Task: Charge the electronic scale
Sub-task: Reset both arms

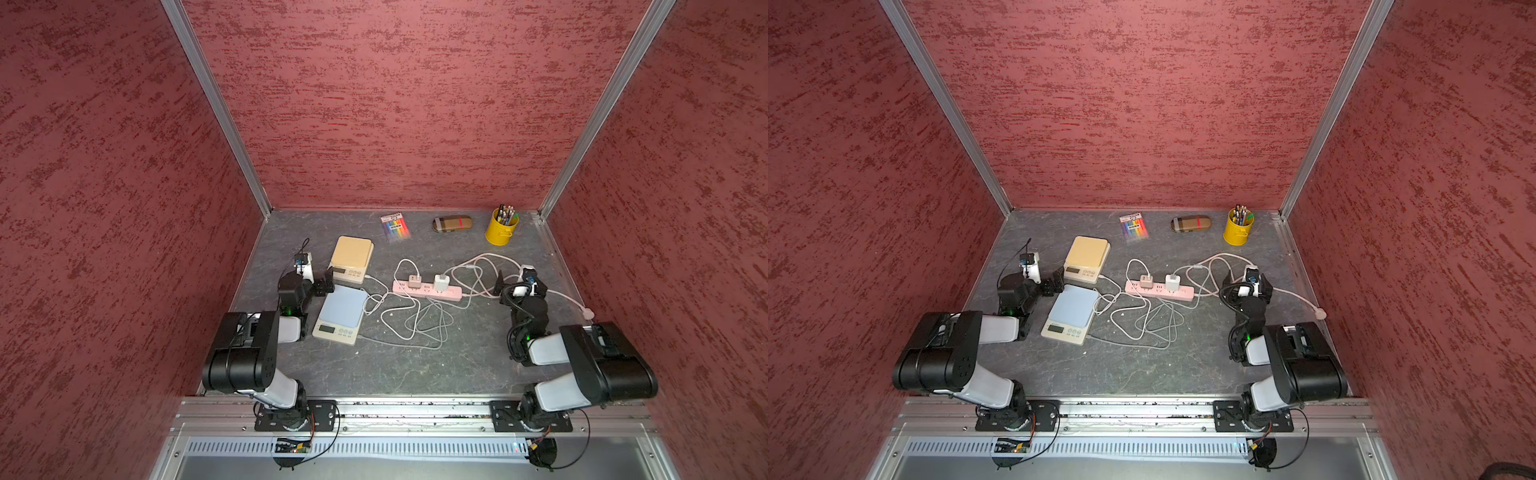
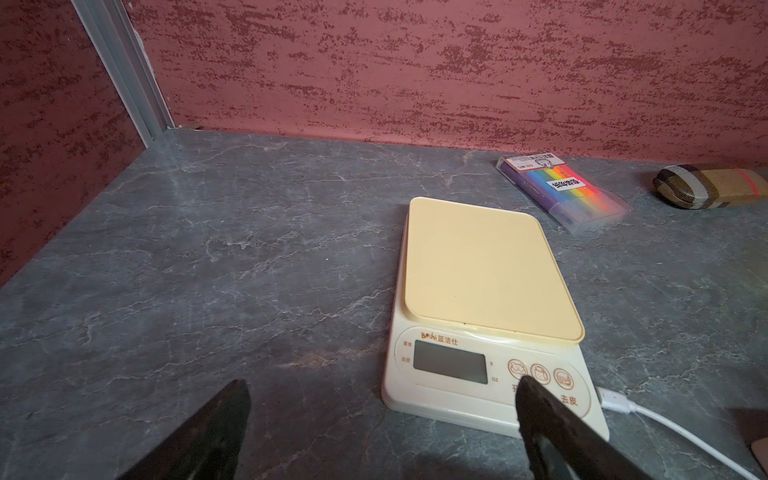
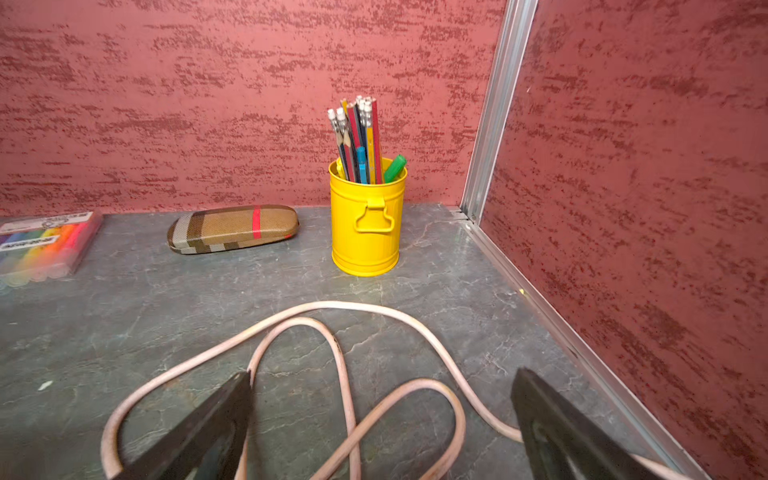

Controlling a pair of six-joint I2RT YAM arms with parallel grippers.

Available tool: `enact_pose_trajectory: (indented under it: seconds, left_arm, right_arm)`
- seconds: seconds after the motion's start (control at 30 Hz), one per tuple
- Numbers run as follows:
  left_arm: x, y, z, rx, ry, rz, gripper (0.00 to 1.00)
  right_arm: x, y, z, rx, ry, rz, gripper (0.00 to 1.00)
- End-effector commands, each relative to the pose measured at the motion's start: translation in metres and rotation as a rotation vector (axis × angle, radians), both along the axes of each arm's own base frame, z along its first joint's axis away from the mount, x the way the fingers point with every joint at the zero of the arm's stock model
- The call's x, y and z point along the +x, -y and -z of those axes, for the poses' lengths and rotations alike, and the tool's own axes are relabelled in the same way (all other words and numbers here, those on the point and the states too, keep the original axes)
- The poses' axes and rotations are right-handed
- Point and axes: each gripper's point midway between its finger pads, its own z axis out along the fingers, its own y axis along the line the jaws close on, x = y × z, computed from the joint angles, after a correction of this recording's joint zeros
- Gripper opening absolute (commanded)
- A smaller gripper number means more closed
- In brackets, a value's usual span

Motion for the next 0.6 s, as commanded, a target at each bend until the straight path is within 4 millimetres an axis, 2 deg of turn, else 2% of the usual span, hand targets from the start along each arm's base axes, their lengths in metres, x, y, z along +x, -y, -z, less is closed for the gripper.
enact_pose_trajectory:
  seconds: [0.0,0.03,0.57]
  left_arm:
    - [0.0034,0.0,-0.0108,0.013,0.039,-0.001,1.0]
    - [0.0035,-0.0001,-0.011,0.012,0.04,0.0,1.0]
    - [0.0039,-0.0003,-0.0104,0.007,0.036,0.005,1.0]
  right_arm:
    - [0.0057,0.0124,-0.0246,0.085,0.126,0.031,0.99]
    - [0.0075,0.0143,-0.0205,0.095,0.101,0.043,0.99]
    - [0.006,0.0149,-0.0235,0.088,0.119,0.045,0.99]
